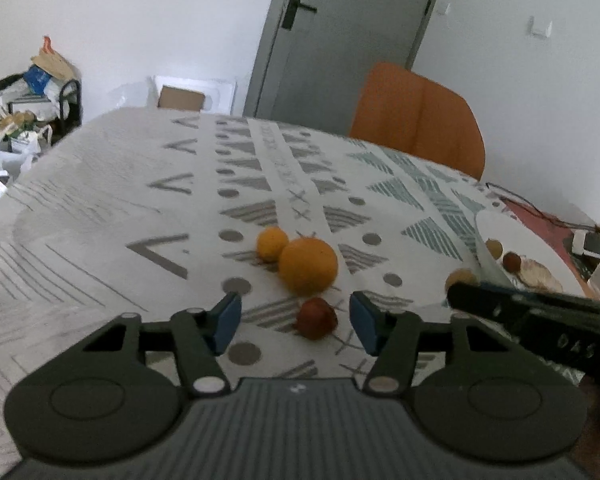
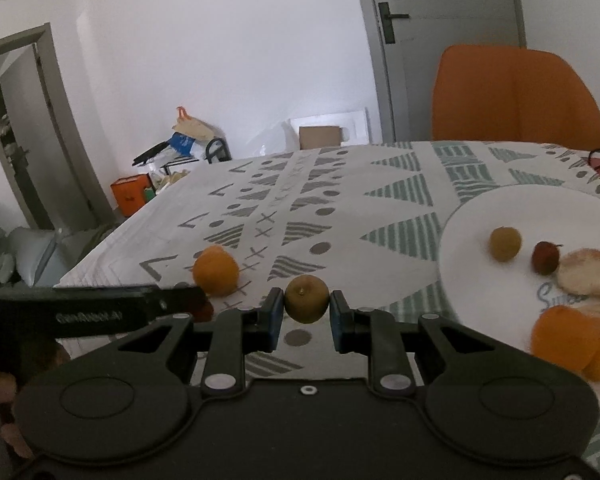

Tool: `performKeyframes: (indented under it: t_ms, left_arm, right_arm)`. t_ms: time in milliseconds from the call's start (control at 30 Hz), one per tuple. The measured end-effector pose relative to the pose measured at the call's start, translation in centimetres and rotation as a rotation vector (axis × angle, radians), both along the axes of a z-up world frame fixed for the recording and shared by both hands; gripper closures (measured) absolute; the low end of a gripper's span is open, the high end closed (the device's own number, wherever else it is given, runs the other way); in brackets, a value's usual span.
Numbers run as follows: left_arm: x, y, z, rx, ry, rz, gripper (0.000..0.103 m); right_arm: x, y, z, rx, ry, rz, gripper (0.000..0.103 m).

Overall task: Organize fruits
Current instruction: 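Grasp a small red-brown fruit with the left tool while the right tool grasps a yellow-brown fruit, then carry both small fruits onto the white plate and open both tools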

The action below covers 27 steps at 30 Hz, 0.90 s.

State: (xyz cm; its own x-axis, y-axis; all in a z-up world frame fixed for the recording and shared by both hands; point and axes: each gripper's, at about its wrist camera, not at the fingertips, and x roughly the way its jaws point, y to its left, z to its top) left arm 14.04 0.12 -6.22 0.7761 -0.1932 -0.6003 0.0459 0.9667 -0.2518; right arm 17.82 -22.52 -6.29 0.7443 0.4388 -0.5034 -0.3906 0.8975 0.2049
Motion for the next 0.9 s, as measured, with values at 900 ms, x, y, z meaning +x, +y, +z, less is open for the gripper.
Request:
performKeyframes:
  t_ms: [900]
  left_arm:
    - [0.2, -5.1, 2.9, 0.057, -0.07, -0.047, 0.081]
  right_arm:
    - [-0.5, -7.5, 1.1, 0.084, -0.061, -0.145, 0.08]
